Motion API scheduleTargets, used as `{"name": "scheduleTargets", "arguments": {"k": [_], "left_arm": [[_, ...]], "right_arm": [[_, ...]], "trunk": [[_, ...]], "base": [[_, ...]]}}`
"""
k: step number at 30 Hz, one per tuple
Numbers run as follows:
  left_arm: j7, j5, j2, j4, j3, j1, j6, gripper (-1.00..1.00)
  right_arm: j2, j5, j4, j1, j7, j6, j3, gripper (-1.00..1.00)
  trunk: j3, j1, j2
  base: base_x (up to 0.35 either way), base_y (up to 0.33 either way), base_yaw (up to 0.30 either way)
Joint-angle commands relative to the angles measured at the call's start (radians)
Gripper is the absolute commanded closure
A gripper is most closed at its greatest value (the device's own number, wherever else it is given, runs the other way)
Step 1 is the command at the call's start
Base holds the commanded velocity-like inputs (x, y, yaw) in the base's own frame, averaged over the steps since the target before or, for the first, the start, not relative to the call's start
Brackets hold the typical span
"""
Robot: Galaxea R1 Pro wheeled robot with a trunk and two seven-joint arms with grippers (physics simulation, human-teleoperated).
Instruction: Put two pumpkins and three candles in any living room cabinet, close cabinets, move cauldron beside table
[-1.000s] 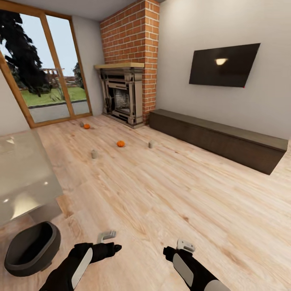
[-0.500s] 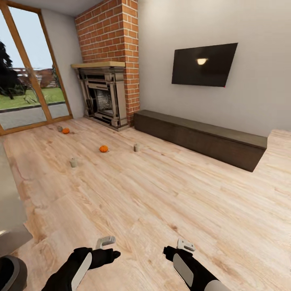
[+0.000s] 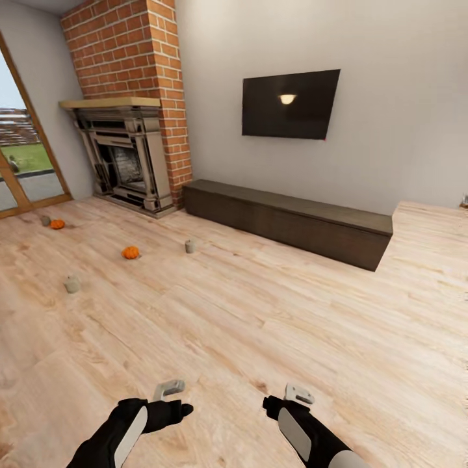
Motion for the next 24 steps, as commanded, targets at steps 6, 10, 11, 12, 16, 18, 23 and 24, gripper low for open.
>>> {"name": "scheduleTargets", "arguments": {"k": [6, 10, 11, 12, 16, 18, 23, 24], "left_arm": [[-0.001, 0.005, 0.001, -0.001, -0.002, 0.000, -0.027, -1.00], [-0.001, 0.006, 0.001, 0.001, -0.002, 0.000, -0.031, -1.00], [-0.001, 0.006, 0.001, 0.001, -0.002, 0.000, -0.031, -1.00], [-0.001, 0.006, 0.001, 0.001, -0.002, 0.000, -0.031, -1.00], [-0.001, 0.006, 0.001, 0.002, -0.002, 0.000, -0.031, -1.00], [-0.001, 0.006, 0.002, 0.002, -0.001, 0.000, -0.031, -1.00], [-0.001, 0.006, 0.003, 0.002, 0.000, 0.000, -0.032, -1.00], [-0.001, 0.006, 0.003, 0.002, 0.000, 0.000, -0.032, -1.00]], "right_arm": [[0.000, -0.006, -0.001, -0.001, -0.008, 0.003, 0.007, -1.00], [0.001, -0.006, -0.001, -0.001, -0.008, 0.003, 0.007, -1.00], [0.001, -0.006, -0.001, -0.001, -0.008, 0.003, 0.007, -1.00], [0.001, -0.006, -0.001, -0.001, -0.008, 0.003, 0.007, -1.00], [0.000, -0.006, -0.001, -0.001, -0.008, 0.003, 0.007, -1.00], [0.000, -0.006, -0.001, -0.001, -0.008, 0.003, 0.007, -1.00], [0.001, -0.006, -0.001, -0.001, -0.008, 0.003, 0.007, -1.00], [0.001, -0.005, -0.001, -0.001, -0.008, 0.003, 0.007, -1.00]], "trunk": [[-0.001, 0.000, 0.000], [-0.003, 0.000, 0.000], [-0.004, 0.000, 0.000], [-0.004, 0.000, 0.000], [-0.007, 0.000, 0.000], [-0.009, 0.000, 0.000], [-0.014, 0.000, 0.000], [-0.015, 0.000, 0.000]], "base": [[0.342, 0.000, -0.287], [0.342, 0.000, -0.286], [0.342, 0.000, -0.284], [0.342, 0.000, -0.282], [0.342, 0.000, -0.273], [0.342, 0.000, -0.252], [0.342, 0.000, -0.225], [0.342, 0.000, -0.207]]}}
